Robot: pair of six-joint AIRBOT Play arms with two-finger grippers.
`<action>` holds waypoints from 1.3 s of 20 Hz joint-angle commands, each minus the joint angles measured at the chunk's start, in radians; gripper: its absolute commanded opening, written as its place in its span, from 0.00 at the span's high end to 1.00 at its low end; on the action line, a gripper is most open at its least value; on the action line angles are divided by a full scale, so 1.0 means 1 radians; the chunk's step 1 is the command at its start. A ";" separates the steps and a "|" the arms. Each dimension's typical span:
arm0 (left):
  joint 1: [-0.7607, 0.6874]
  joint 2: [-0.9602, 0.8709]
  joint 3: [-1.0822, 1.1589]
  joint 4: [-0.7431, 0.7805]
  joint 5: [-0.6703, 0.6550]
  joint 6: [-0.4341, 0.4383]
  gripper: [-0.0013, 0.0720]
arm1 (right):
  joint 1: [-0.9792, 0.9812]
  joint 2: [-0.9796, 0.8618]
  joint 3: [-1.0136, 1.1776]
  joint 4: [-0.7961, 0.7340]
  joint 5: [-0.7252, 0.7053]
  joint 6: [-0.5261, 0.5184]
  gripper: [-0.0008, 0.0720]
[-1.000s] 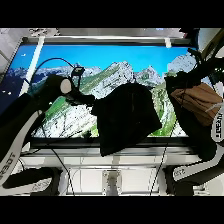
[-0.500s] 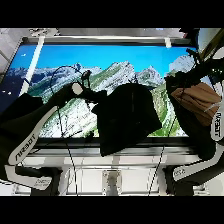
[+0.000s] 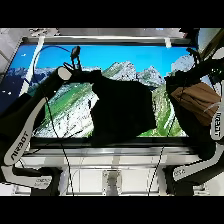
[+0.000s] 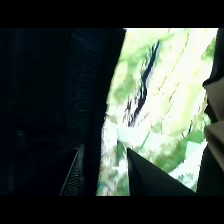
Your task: Fold the clothes and pants, and hang the long-sleeved shirts on hangers.
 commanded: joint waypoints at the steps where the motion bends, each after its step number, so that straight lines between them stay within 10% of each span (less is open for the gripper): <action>1: 0.008 -0.018 0.029 -0.003 -0.047 0.043 0.97 | 0.026 -0.002 -0.045 0.036 -0.139 0.001 0.53; 3: 0.011 -0.063 0.029 0.024 -0.064 0.042 0.95 | 0.061 -0.006 -0.090 0.044 -0.201 -0.008 0.53; 4: 0.019 -0.077 0.029 0.029 -0.063 0.042 0.61 | 0.075 -0.014 -0.100 0.042 -0.206 -0.038 0.53; 5: 0.035 -0.082 0.029 0.032 -0.068 0.042 0.04 | 0.085 -0.022 -0.102 0.031 -0.203 -0.060 0.53; 6: 0.060 -0.075 0.029 0.041 -0.091 0.038 0.00 | 0.086 -0.024 -0.102 0.018 -0.201 -0.077 0.53; 13: 0.353 0.108 -0.088 0.161 -0.656 0.008 0.18 | -0.116 0.030 -0.161 0.120 0.057 -0.142 0.53; 20: 0.241 0.571 -0.889 0.047 -0.416 0.011 0.18 | -0.188 0.262 -0.629 0.223 -0.040 -0.267 0.53; 26: 0.039 0.712 -1.151 -0.085 -0.136 0.009 0.18 | -0.188 0.311 -0.764 0.290 -0.114 -0.291 0.53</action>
